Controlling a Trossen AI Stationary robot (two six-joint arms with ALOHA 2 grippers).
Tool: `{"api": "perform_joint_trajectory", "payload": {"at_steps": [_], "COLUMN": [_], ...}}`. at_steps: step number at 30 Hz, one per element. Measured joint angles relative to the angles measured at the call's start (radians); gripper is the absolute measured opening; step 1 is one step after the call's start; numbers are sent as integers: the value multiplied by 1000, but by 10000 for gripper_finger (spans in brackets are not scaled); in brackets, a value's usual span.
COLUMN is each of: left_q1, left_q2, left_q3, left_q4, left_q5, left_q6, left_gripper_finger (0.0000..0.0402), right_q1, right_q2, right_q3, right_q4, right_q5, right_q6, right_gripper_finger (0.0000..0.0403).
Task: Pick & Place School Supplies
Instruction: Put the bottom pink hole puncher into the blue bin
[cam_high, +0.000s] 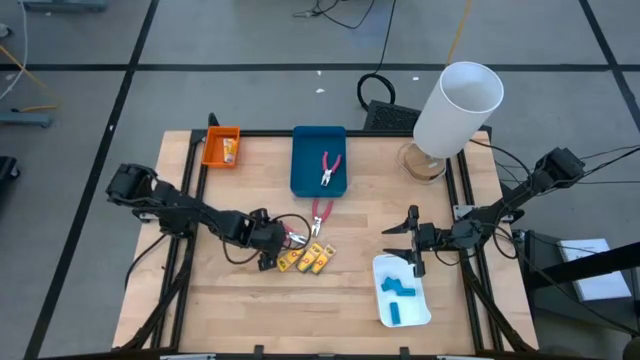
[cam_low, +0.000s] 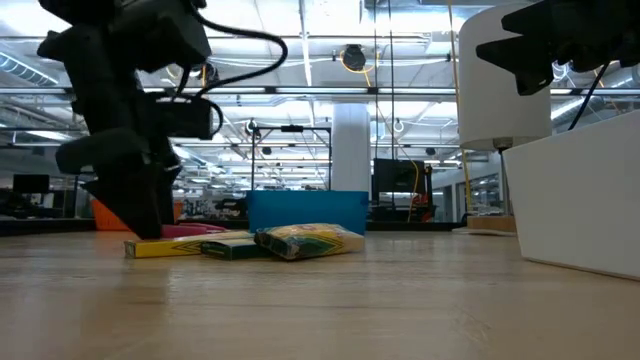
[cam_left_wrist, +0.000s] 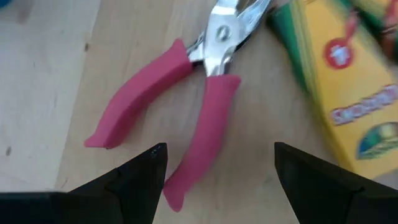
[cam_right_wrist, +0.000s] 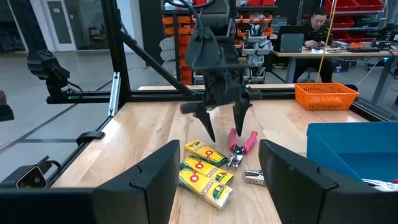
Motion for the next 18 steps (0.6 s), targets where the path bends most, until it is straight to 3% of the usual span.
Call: {"api": "perform_joint_trajectory", "payload": {"at_steps": [10,18], "left_q1": [30,29], "left_q2": [39,40], "left_q3": [3,2], "left_q4": [10,25], "left_q5": [9,17], "left_q6": [30,9], "left_gripper_finger": [292,195], "right_q1": [0,0], "right_q2": [0,0], "right_q3": [0,0], "right_q4": [0,-1], "right_q5": [0,0], "right_q6": [0,0], "right_gripper_finger": [210,210]}}
